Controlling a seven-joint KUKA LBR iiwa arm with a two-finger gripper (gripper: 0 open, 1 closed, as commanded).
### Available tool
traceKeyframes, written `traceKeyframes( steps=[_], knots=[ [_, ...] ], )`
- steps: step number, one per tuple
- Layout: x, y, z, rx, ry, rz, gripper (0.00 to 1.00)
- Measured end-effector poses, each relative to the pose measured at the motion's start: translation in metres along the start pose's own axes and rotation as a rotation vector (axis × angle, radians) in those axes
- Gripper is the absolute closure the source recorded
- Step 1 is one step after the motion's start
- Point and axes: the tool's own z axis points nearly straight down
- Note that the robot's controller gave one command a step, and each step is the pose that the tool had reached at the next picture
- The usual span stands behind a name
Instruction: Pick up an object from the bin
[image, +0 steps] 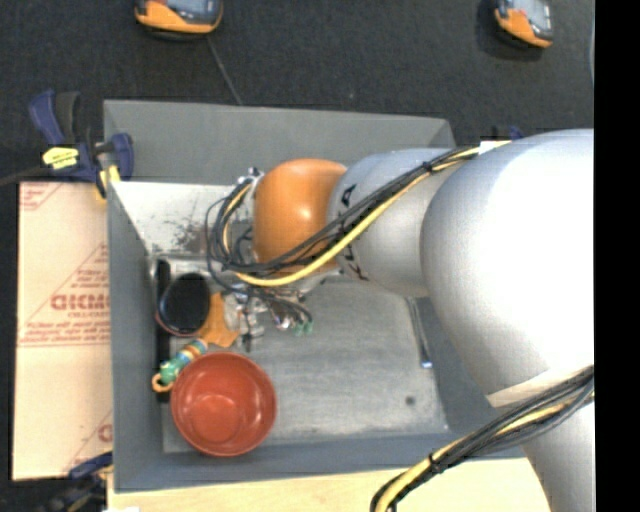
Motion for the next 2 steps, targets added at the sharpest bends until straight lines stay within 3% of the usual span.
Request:
traceKeyframes(
  steps=[1,2],
  knots=[
    [0.004,-0.001,0.0,0.002,0.0,-0.074,1.0],
    [-0.009,-0.002,-0.003,0.002,-0.003,-0.072,1.0]
  ],
)
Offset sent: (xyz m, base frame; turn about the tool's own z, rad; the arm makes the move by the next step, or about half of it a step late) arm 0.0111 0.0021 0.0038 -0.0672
